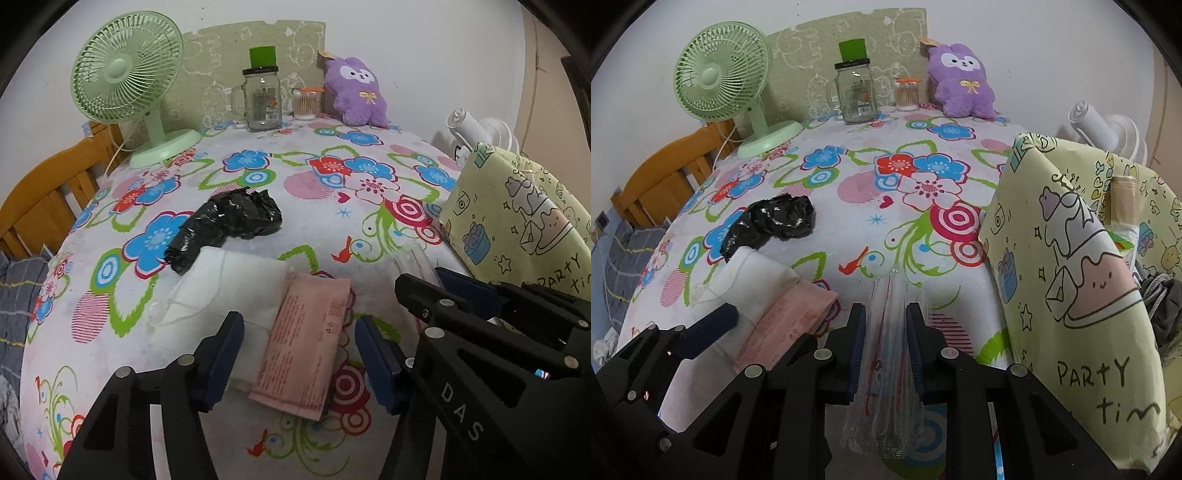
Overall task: Organize soft objects
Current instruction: 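Grasp clear plastic sleeve with right tool while left tool grasps pink packet, then lift both held items and carry them over the yellow box, then open right tool over box while left tool releases pink packet inside, then withdraw both tools from the box toward the white cloth, then reach the right tool to the black plastic bag and close on it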
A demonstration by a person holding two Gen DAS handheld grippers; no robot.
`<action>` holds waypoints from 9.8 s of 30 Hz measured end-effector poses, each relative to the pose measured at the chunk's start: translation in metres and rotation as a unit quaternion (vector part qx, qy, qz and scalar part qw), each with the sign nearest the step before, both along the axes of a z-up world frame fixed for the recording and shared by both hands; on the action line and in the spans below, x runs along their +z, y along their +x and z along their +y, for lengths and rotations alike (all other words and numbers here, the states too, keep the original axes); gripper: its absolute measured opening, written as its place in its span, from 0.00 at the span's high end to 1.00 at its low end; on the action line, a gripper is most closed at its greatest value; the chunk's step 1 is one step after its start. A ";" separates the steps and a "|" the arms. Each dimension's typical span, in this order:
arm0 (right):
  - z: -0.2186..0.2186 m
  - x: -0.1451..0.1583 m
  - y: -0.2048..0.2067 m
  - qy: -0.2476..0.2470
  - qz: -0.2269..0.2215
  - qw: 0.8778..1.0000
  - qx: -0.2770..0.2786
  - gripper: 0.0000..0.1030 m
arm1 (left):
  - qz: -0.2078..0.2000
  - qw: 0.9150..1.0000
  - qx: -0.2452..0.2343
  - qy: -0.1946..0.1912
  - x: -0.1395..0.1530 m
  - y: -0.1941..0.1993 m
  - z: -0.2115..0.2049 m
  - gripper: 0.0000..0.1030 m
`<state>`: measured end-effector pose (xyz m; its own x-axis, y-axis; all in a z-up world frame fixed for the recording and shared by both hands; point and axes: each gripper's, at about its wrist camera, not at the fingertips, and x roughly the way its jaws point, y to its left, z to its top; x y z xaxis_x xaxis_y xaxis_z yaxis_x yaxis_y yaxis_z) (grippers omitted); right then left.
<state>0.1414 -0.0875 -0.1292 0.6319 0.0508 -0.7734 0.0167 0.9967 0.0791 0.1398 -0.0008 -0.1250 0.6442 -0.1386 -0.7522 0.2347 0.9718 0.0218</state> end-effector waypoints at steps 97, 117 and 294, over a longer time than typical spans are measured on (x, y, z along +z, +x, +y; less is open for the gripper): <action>-0.038 0.108 -0.053 -0.017 -0.128 0.992 0.017 0.76 | -0.114 0.993 -0.015 -0.031 0.103 -0.056 -0.050 0.62; -0.096 0.126 -0.052 -0.023 -0.142 0.989 -0.020 0.76 | -0.125 0.990 -0.057 -0.045 0.114 -0.048 -0.107 0.62; 0.041 0.073 -0.017 -0.015 -0.121 0.990 0.064 0.00 | -0.081 0.996 0.041 -0.009 0.067 -0.020 0.040 0.08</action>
